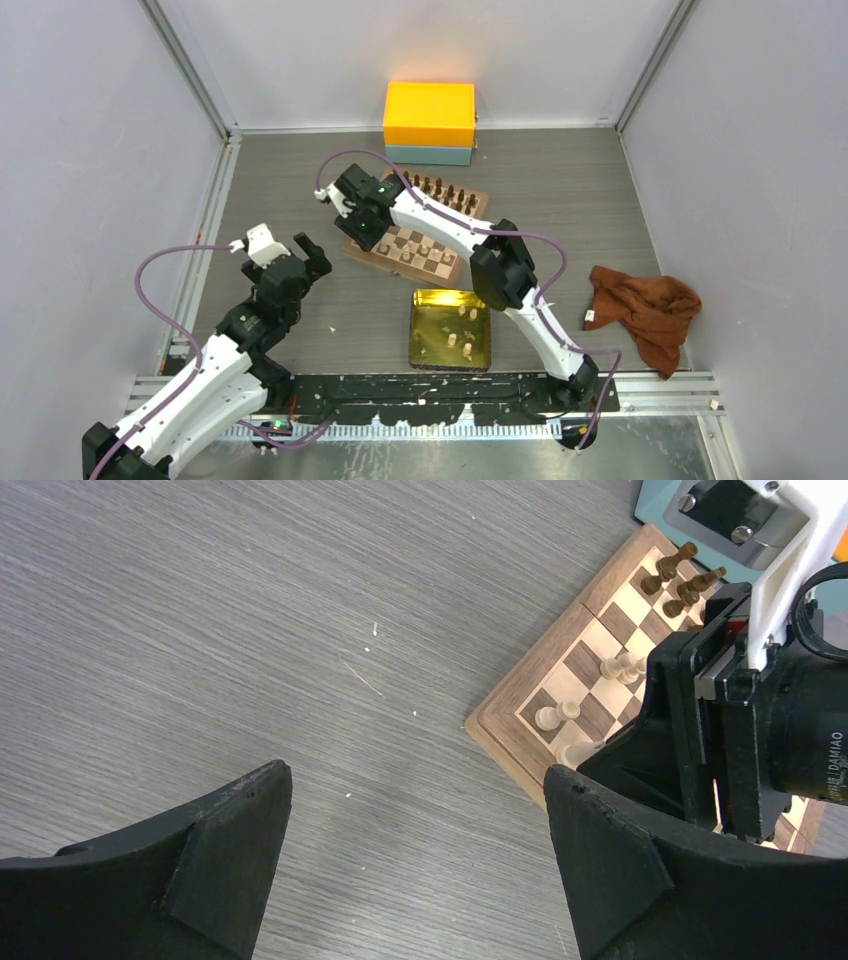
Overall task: Set up the chess pieces on the board
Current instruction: Adjust the chess piece on the chessboard.
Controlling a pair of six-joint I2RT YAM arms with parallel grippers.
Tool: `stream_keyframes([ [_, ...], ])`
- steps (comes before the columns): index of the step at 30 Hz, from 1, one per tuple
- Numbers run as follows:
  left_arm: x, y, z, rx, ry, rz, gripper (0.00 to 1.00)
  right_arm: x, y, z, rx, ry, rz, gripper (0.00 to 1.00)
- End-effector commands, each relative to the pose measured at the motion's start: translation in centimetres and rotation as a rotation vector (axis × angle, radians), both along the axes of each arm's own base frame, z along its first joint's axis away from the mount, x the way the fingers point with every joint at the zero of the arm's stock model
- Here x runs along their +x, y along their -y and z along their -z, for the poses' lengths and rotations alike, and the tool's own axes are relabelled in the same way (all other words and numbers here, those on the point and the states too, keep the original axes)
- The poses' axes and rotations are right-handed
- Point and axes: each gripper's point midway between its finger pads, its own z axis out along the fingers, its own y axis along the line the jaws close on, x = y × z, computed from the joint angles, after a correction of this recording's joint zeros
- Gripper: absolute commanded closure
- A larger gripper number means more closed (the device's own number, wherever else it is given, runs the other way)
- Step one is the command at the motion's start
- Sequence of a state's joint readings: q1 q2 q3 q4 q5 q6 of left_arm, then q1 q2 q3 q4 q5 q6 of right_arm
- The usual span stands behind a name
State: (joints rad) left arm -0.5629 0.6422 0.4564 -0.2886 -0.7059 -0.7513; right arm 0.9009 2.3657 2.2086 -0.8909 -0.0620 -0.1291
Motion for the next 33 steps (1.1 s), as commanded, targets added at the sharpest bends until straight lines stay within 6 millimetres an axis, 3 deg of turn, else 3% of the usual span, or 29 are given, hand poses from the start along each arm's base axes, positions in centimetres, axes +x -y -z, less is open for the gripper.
stream_keyframes([
  [1, 0.8, 0.2, -2.6, -0.031, 0.078, -0.013, 0.03, 0.9, -1.2, -2.2, 0.072, 0.035, 0.003, 0.61],
  [17, 1.0, 0.2, -2.3, -0.022, 0.078, -0.014, 0.03, 1.7, -1.4, -1.6, 0.076, 0.028, 0.011, 0.63],
  [25, 1.2, 0.3, -2.1, -0.016, 0.074, -0.014, 0.03, 2.0, -1.1, -1.5, 0.071, 0.028, 0.017, 0.74],
  [33, 1.1, 0.3, -2.1, -0.02, 0.075, -0.014, 0.03, 2.1, -0.7, -1.8, 0.063, 0.037, 0.02, 0.78],
])
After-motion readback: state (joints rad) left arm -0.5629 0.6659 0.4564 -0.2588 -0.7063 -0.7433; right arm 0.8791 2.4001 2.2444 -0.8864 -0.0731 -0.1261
